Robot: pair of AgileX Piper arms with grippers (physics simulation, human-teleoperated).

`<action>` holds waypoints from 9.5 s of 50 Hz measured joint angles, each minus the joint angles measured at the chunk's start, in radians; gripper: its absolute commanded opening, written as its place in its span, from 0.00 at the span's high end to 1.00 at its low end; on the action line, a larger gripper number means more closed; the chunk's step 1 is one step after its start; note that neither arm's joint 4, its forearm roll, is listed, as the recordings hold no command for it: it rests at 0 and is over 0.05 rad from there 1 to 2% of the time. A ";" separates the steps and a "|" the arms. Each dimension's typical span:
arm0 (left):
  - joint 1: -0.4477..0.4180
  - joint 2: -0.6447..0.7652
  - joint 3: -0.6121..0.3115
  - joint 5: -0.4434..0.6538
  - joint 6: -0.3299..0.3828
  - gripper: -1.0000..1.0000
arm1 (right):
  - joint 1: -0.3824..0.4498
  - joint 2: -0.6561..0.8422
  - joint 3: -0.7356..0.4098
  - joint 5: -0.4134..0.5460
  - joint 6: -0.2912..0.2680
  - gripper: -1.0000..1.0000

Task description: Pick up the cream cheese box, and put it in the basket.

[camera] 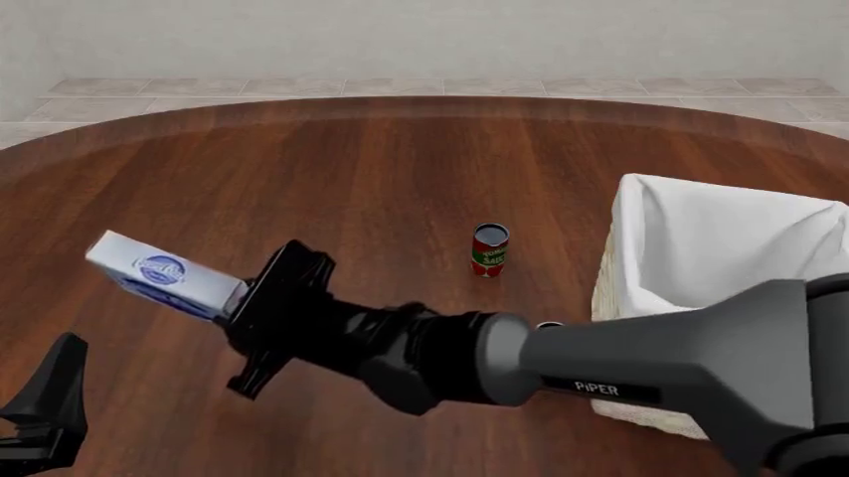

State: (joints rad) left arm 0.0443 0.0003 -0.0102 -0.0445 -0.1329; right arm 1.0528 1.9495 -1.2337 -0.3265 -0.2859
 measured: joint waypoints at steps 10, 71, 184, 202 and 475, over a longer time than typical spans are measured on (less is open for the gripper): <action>-0.001 0.000 0.000 0.000 0.005 0.00 | -0.010 -0.029 0.020 -0.002 -0.003 1.00; -0.010 0.000 -0.003 0.006 0.043 0.00 | -0.084 -0.229 0.162 -0.014 -0.024 1.00; -0.016 0.000 -0.001 0.003 0.067 0.00 | -0.207 -0.524 0.306 0.046 -0.041 1.00; -0.016 0.000 -0.001 0.002 0.070 0.00 | -0.230 -0.566 0.326 0.056 -0.044 1.00; -0.032 0.000 0.003 0.013 0.102 0.00 | -0.731 -1.175 0.582 0.389 -0.139 1.00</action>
State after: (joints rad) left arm 0.0120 0.0003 -0.0068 -0.0312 -0.0314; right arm 0.3215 0.7743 -0.6518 0.0625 -0.4251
